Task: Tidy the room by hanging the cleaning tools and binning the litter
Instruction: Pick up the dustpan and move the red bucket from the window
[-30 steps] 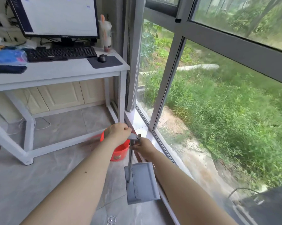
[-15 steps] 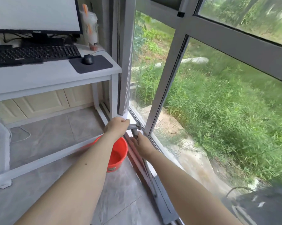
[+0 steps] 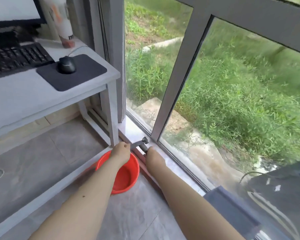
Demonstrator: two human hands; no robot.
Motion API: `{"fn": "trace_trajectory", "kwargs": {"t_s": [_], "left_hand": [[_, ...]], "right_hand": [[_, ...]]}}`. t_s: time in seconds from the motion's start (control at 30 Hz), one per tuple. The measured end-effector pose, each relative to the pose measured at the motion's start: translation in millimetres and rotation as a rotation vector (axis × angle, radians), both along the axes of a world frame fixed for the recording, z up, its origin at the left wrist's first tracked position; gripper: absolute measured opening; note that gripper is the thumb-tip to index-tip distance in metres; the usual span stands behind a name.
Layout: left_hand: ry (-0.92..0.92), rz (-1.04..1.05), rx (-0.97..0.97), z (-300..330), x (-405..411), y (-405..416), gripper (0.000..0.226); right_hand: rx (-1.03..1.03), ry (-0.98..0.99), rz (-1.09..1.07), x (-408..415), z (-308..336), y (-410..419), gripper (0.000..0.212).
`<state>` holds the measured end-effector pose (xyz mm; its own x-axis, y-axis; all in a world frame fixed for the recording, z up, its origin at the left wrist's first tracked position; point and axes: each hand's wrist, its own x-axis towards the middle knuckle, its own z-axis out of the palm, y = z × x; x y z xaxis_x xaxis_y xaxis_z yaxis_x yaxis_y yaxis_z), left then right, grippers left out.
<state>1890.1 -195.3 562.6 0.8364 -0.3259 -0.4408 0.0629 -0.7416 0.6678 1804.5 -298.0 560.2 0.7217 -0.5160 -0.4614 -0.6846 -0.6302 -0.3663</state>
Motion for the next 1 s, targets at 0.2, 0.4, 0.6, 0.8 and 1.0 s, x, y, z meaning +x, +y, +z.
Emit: {"fn": "trace_trajectory", "kwargs": {"t_s": [0.2,0.4,0.6,0.8,1.0], "left_hand": [[0.064,-0.008,0.021,-60,29,-7,0.031],[0.088,0.064,-0.008,-126,45,-16,0.036],[0.129,0.154,0.023,-215,56,-17,0.033],[0.222,0.153,0.159,-308,46,-10,0.042],[0.164,0.204,0.272,-372,50,-3,0.05]], "right_hand": [[-0.008,0.063,-0.03,38,-45,-20,0.009],[0.036,0.12,-0.034,65,-96,-40,0.024],[0.076,0.244,-0.029,94,-163,-55,0.032],[0.111,0.262,-0.053,108,-236,-65,0.025],[0.242,0.193,-0.113,115,-290,-60,0.041]]}}
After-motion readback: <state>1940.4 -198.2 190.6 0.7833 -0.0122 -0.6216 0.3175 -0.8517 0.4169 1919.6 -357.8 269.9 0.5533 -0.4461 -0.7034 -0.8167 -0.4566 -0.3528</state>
